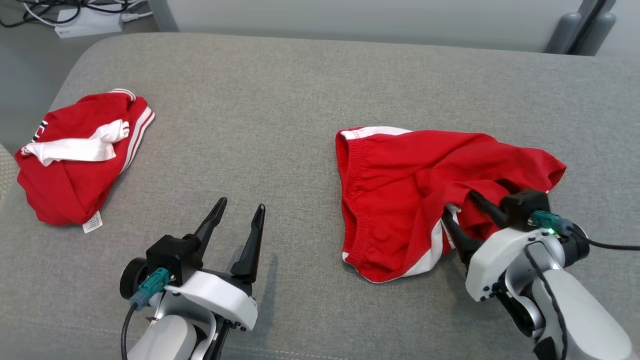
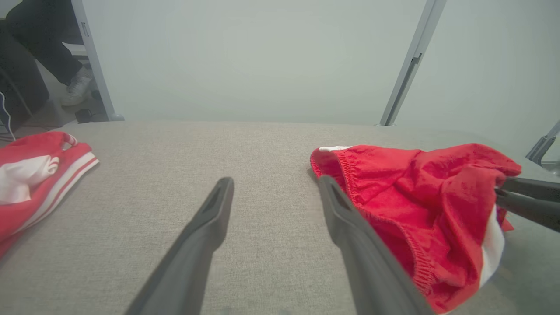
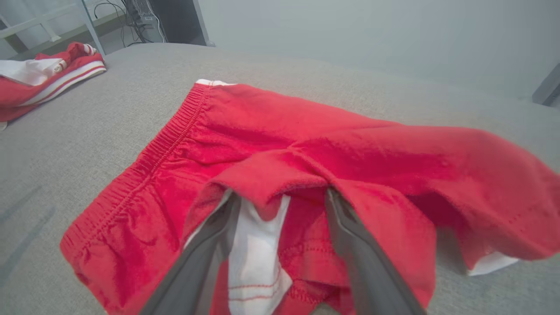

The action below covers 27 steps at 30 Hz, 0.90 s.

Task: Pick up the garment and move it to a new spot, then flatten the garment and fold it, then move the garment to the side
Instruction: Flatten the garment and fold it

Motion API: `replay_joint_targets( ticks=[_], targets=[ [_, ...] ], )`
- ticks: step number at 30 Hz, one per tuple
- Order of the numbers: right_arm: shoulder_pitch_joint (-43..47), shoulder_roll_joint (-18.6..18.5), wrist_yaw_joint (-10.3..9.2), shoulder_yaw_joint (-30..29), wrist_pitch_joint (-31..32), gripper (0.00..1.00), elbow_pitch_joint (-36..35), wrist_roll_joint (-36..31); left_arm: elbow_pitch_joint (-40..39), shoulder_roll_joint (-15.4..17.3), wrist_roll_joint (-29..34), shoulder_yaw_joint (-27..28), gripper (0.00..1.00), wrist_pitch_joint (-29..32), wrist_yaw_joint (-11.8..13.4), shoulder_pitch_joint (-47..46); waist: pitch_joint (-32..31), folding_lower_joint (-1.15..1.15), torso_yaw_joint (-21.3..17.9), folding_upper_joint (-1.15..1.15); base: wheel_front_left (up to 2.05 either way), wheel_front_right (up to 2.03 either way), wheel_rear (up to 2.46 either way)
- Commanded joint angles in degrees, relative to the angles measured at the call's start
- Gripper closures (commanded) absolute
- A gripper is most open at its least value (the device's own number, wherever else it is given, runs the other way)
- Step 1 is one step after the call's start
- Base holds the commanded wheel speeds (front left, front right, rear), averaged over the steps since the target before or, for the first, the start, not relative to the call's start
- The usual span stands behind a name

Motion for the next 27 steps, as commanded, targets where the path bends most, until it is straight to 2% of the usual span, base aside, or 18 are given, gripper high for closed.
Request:
replay_joint_targets(
  ticks=[1,7,14,20,27],
  targets=[
    [0.0,-0.4,0.0,0.2,-1.7,0.0,-1.1,0.8,-1.1,1.2,-0.6,1.9,0.0,-0.1,0.0,-2.1,-0.3,0.0,-0.4,0.0,0.0,0.0,0.0],
    [8.6,-2.5,0.0,-2.0,-8.3,0.0,-7.3,4.6,-1.7,2.2,-0.9,2.2,0.0,0.3,0.6,-1.1,-1.5,0.0,-3.1,0.0,0.0,0.0,0.0],
    [16.5,-4.0,0.0,-5.8,-10.0,0.0,-13.5,5.2,-2.5,3.3,-0.9,2.0,0.0,1.2,1.3,0.3,-2.8,0.0,-5.9,0.0,0.0,0.0,0.0],
    [22.3,-3.1,0.0,-11.1,-13.9,0.0,-17.1,3.2,-3.8,4.2,-1.0,1.8,0.0,1.7,2.1,1.8,-4.0,0.0,-6.8,0.0,0.0,0.0,0.0],
    [28.2,0.0,0.0,-17.6,-17.2,0.0,-20.3,-0.7,-6.0,5.4,-1.2,3.0,0.0,1.9,3.9,3.5,-4.4,0.0,-7.1,0.0,0.0,0.0,0.0]
  ],
)
